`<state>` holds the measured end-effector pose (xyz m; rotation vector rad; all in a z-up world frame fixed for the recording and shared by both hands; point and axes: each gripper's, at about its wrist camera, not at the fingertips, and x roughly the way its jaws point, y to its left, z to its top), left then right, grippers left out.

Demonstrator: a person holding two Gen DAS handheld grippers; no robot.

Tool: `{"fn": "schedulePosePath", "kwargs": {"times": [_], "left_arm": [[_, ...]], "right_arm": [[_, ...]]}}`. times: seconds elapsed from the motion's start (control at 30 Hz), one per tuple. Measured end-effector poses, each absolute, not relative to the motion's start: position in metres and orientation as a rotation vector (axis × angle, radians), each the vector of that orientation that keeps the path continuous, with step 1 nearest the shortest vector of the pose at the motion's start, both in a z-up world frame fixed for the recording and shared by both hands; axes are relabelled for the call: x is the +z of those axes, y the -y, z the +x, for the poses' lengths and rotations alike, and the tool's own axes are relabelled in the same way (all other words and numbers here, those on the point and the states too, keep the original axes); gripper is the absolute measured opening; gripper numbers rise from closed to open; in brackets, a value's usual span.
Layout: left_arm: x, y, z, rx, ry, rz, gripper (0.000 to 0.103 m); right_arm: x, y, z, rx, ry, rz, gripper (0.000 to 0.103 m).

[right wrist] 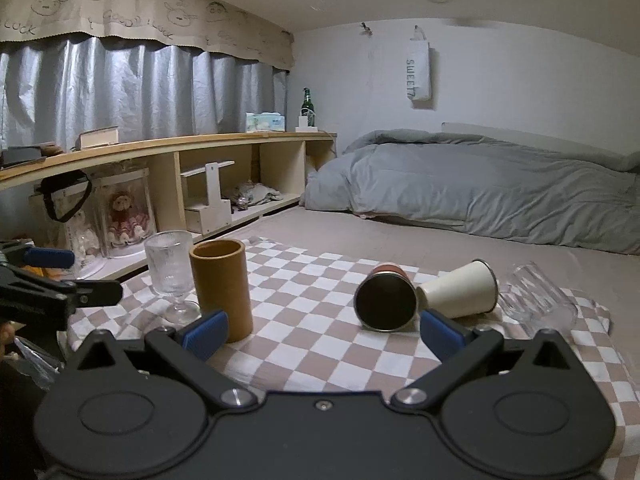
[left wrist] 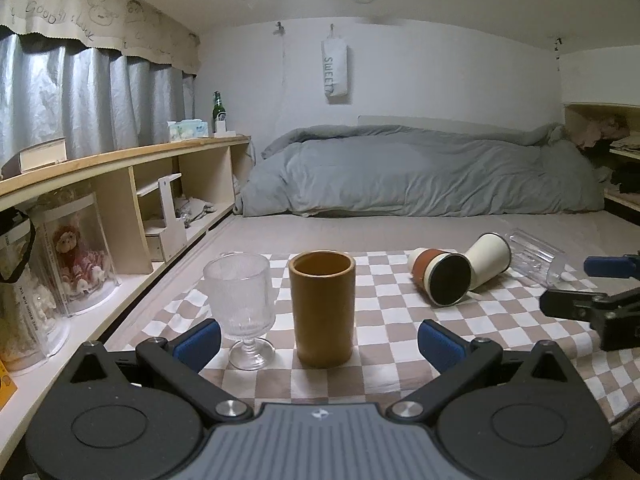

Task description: Flip cup upright

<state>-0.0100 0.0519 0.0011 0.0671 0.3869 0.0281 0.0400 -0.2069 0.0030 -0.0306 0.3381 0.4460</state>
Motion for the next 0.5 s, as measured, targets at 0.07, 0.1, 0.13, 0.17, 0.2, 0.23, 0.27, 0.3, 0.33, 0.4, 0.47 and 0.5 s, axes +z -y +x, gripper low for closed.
{"fn": "schedulePosePath", "kwargs": {"times": [0.07,0.1,0.13,0.17,0.2,0.23,0.27,0.3,0.33,0.4,0.47,0.5], "left_arm": [[0.001,-0.0516,-0.0108,0.024,-0.387,0.068,0.103],[0.0009,-0.0515,-0.0106,0.024,-0.388,0.069,0.103],[0.0008,-0.0519,-0.0106,0.025,-0.389,0.068,0.103],[0.0008,-0.0524,-0.0101,0.027,-0.392,0.068,0.103],[0.0003,-0.0528,-0.01,0.03,-0.395,0.067,0.103],[0.0001,-0.0532,-0.0098,0.032,-0.397,0.067,0.103],[-0.0001,-0.0533,-0.0095,0.034,-0.399,0.067,0.103],[-0.0002,-0.0526,-0.009,0.035,-0.4,0.067,0.103],[-0.0004,-0.0525,-0.009,0.036,-0.401,0.067,0.103],[-0.0005,-0.0522,-0.009,0.038,-0.402,0.068,0.103],[-0.0008,-0.0518,-0.0086,0.038,-0.403,0.07,0.103],[-0.0008,-0.0517,-0.0086,0.038,-0.403,0.07,0.103]], "right_arm": [[0.0024,0.2068,0.0411,0.439,-0.339,-0.035,0.103],[0.002,0.2067,0.0412,0.438,-0.338,-0.036,0.103],[0.002,0.2068,0.0417,0.439,-0.338,-0.034,0.103],[0.0019,0.2068,0.0416,0.439,-0.339,-0.033,0.103],[0.0021,0.207,0.0413,0.44,-0.338,-0.031,0.103],[0.0023,0.2069,0.0412,0.441,-0.336,-0.03,0.103],[0.0025,0.2068,0.041,0.443,-0.334,-0.028,0.103],[0.0025,0.2068,0.0409,0.446,-0.332,-0.028,0.103],[0.0024,0.2062,0.0402,0.447,-0.331,-0.028,0.103],[0.0023,0.2053,0.0396,0.449,-0.33,-0.031,0.103],[0.0018,0.205,0.0386,0.451,-0.33,-0.034,0.103],[0.0018,0.2048,0.0384,0.451,-0.33,-0.034,0.103]]}}
